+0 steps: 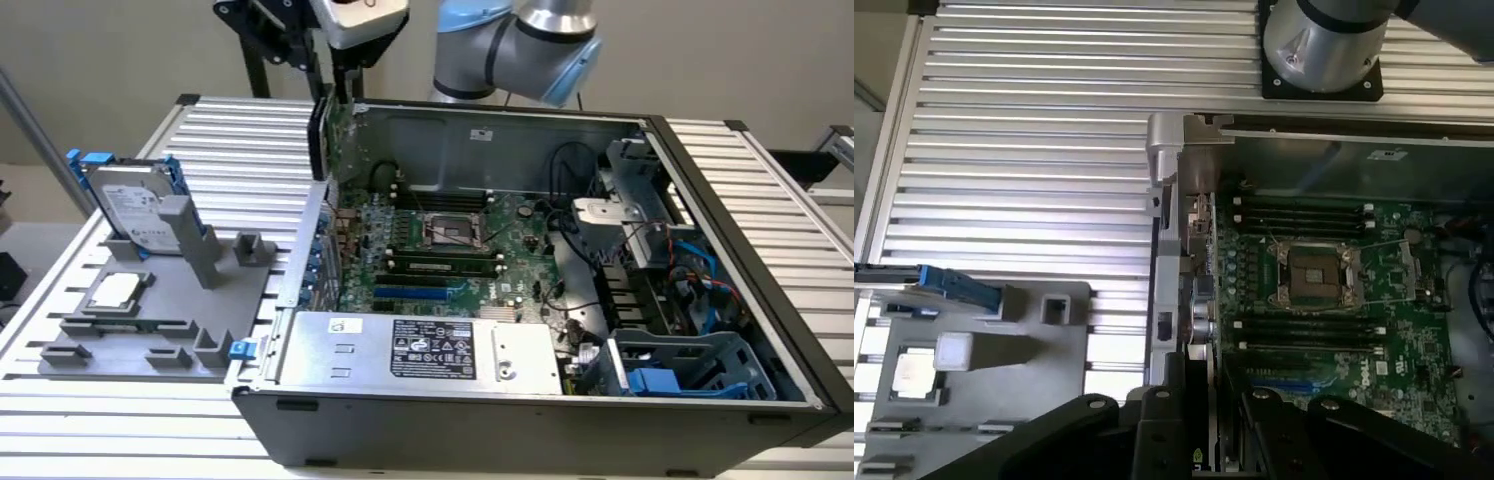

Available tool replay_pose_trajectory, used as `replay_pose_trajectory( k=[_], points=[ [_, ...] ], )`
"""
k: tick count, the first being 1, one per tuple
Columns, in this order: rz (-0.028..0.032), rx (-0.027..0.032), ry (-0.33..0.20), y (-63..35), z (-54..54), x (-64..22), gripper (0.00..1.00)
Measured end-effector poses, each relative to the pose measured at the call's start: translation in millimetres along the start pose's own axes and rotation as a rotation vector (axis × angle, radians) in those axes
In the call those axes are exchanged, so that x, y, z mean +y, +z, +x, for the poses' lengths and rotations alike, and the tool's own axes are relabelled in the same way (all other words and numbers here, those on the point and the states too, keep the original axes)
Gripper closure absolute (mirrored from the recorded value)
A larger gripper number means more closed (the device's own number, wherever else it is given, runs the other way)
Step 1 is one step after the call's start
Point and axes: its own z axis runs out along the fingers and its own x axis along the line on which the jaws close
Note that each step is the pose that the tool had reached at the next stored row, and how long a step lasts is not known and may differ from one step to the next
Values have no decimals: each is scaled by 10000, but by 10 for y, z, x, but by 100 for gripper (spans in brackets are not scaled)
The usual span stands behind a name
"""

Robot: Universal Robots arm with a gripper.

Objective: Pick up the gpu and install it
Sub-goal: 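Pick up the gpu and move the gpu toward the slot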

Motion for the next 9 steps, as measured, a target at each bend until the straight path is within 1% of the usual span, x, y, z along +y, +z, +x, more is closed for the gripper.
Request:
replay_pose_trajectory(
  k=[3, 4, 9],
  points=[
    [-9, -1, 0, 12, -134, -14, 100],
    [-9, 0, -1, 34, -228, -33, 100],
    [-10, -1, 0, 90, -452, -80, 100]
  ],
)
